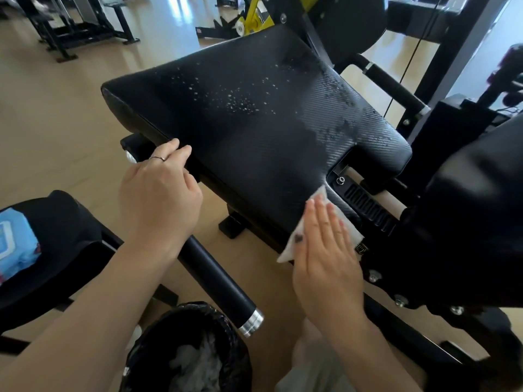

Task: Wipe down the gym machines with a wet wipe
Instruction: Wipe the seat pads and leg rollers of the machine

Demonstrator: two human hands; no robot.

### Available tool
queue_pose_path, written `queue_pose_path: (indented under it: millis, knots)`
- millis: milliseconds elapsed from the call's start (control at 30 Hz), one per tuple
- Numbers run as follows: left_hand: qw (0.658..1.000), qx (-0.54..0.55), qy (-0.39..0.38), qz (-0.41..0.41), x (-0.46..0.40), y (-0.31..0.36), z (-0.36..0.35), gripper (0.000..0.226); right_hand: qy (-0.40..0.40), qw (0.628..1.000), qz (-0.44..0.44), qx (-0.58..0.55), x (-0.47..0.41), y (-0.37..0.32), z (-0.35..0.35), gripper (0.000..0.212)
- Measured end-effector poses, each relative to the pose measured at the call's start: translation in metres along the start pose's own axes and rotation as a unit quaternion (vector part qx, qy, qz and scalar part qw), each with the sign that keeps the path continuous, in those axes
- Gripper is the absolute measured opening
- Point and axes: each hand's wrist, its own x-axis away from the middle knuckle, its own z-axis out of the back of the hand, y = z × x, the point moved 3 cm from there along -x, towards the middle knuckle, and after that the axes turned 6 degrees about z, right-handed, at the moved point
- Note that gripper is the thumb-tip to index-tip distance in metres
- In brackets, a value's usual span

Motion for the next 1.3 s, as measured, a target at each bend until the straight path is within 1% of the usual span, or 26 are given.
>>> queue_pose_path:
  millis: [100,200,267,333,400,433,467,533,600,667,733,767,833,867,933,967,1000,1033,1067,1100,1133,1167,1200,1233,1267,1300]
  knots:
    - [1.0,-0.004,0.002,0.001,0.001,0.002,0.0,0.044,0.013,0.996,-0.08,-0.045,-0.006,0.004,0.004,0.069]
    - [1.0,-0.015,0.004,-0.008,0.002,0.003,-0.001,0.044,-0.023,0.996,-0.083,-0.029,-0.043,-0.013,0.007,0.065]
    - [1.0,-0.018,0.003,-0.008,0.001,0.002,-0.002,0.045,-0.042,0.998,-0.029,-0.023,-0.078,-0.036,0.008,0.06]
    - [1.0,-0.02,0.001,-0.005,0.0,0.002,-0.002,0.046,-0.053,0.996,0.07,-0.018,-0.1,-0.068,0.007,0.059]
    - [1.0,-0.022,0.003,-0.004,0.001,0.002,-0.002,0.047,-0.062,0.981,0.182,-0.001,-0.099,-0.089,0.003,0.059]
    - [1.0,-0.018,0.005,-0.003,0.0,0.002,-0.002,0.047,-0.06,0.974,0.219,0.01,-0.094,-0.09,0.003,0.06]
    - [1.0,-0.01,0.008,0.001,0.0,0.001,-0.001,0.046,-0.051,0.971,0.233,0.007,-0.091,-0.085,0.005,0.061]
    - [1.0,0.01,0.015,0.012,-0.002,0.001,0.0,0.044,-0.031,0.98,0.193,-0.032,-0.09,-0.065,0.012,0.061]
    - [0.999,0.023,0.02,0.017,-0.002,0.001,0.001,0.043,-0.027,0.984,0.161,-0.065,-0.088,-0.051,0.016,0.072]
    - [0.999,0.029,0.019,0.016,-0.003,0.001,0.002,0.043,-0.04,0.981,0.173,-0.079,-0.082,-0.05,0.016,0.096]
    - [0.999,0.031,0.018,0.018,-0.003,0.0,0.002,0.043,-0.027,0.98,0.177,-0.083,-0.075,-0.047,0.011,0.108]
    - [0.999,0.031,0.018,0.019,-0.002,0.0,0.002,0.043,0.003,0.979,0.184,-0.085,-0.074,-0.043,0.009,0.104]
    - [0.999,0.028,0.019,0.018,-0.002,0.001,0.002,0.043,0.064,0.973,0.202,-0.09,-0.073,-0.034,0.005,0.085]
    - [0.999,0.027,0.019,0.018,-0.002,0.001,0.002,0.043,0.086,0.968,0.216,-0.099,-0.07,-0.032,0.004,0.074]
    - [0.999,0.027,0.017,0.017,-0.002,0.0,0.002,0.042,0.12,0.95,0.241,-0.16,-0.066,-0.032,0.013,0.04]
    - [0.999,0.028,0.016,0.018,-0.003,0.0,0.002,0.043,0.135,0.942,0.227,-0.208,-0.064,-0.035,0.024,0.023]
    - [0.999,0.029,0.015,0.019,-0.003,0.0,0.002,0.043,0.145,0.936,0.186,-0.26,-0.066,-0.035,0.036,0.013]
    - [0.999,0.03,0.013,0.02,-0.003,0.0,0.002,0.043,0.155,0.924,0.115,-0.33,-0.074,-0.033,0.046,0.015]
    - [0.999,0.031,0.012,0.019,-0.003,0.0,0.003,0.043,0.164,0.887,0.021,-0.431,-0.084,-0.028,0.054,0.018]
    - [0.999,0.031,0.01,0.017,-0.003,0.0,0.003,0.043,0.16,0.826,-0.068,-0.536,-0.097,-0.019,0.055,0.016]
    - [0.999,0.031,0.01,0.017,-0.003,0.001,0.003,0.043,0.145,0.784,-0.128,-0.59,-0.11,-0.01,0.051,0.011]
    - [0.999,0.03,0.01,0.017,-0.003,0.0,0.003,0.043,0.126,0.787,-0.162,-0.582,-0.121,-0.006,0.048,0.011]
    - [0.999,0.03,0.01,0.017,-0.003,0.0,0.003,0.043,0.097,0.846,-0.17,-0.495,-0.13,-0.003,0.046,0.019]
    - [0.999,0.03,0.01,0.017,-0.003,-0.001,0.003,0.042,0.066,0.914,-0.165,-0.365,-0.134,-0.001,0.042,0.032]
    - [0.999,0.029,0.01,0.017,-0.003,-0.001,0.003,0.042,0.069,0.959,-0.15,-0.23,-0.132,0.0,0.041,0.047]
    - [0.999,0.029,0.009,0.018,-0.003,-0.001,0.003,0.041,0.083,0.979,-0.122,-0.143,-0.127,-0.004,0.041,0.061]
